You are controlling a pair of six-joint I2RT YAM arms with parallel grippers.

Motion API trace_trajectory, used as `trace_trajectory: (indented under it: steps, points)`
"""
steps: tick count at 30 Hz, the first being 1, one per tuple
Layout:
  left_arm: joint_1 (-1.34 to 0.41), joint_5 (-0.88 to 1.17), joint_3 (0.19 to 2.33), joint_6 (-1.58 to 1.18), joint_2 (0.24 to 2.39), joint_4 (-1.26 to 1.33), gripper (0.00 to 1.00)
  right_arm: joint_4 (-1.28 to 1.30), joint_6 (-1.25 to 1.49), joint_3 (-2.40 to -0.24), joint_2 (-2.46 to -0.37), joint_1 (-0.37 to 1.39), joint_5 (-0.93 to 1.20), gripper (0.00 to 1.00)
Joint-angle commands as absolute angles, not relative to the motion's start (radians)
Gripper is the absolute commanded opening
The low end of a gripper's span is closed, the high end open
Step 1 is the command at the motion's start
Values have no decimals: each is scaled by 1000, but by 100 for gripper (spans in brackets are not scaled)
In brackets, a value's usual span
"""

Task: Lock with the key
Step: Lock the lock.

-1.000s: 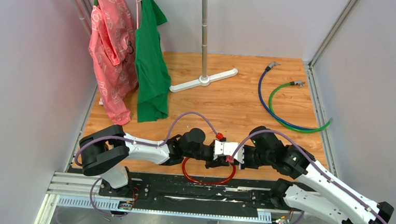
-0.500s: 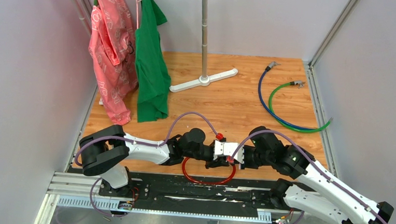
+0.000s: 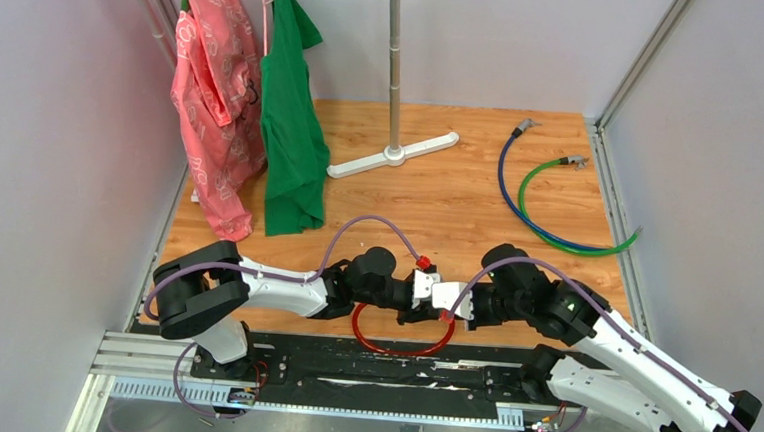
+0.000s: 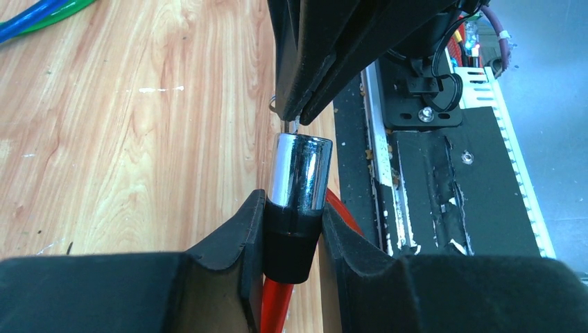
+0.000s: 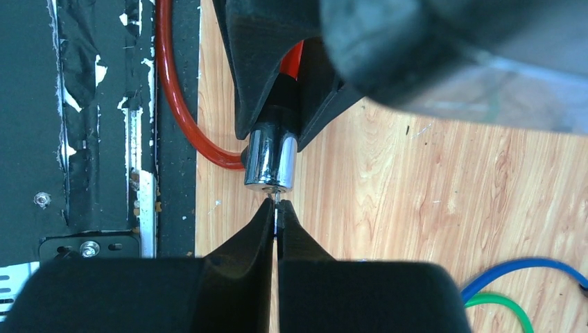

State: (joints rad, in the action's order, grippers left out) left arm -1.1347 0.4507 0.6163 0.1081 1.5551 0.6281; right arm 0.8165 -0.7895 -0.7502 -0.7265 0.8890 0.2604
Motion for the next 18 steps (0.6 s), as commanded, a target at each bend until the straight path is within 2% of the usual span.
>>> trace_trajectory:
  steps: [1, 18]
  points:
    - [-1145, 497, 594, 94, 1559, 528, 0, 1021, -842, -769, -722, 879, 146, 0]
    - [-1145, 476, 590, 75, 1550, 479, 0, 1167, -817, -779, -677, 874, 70, 0]
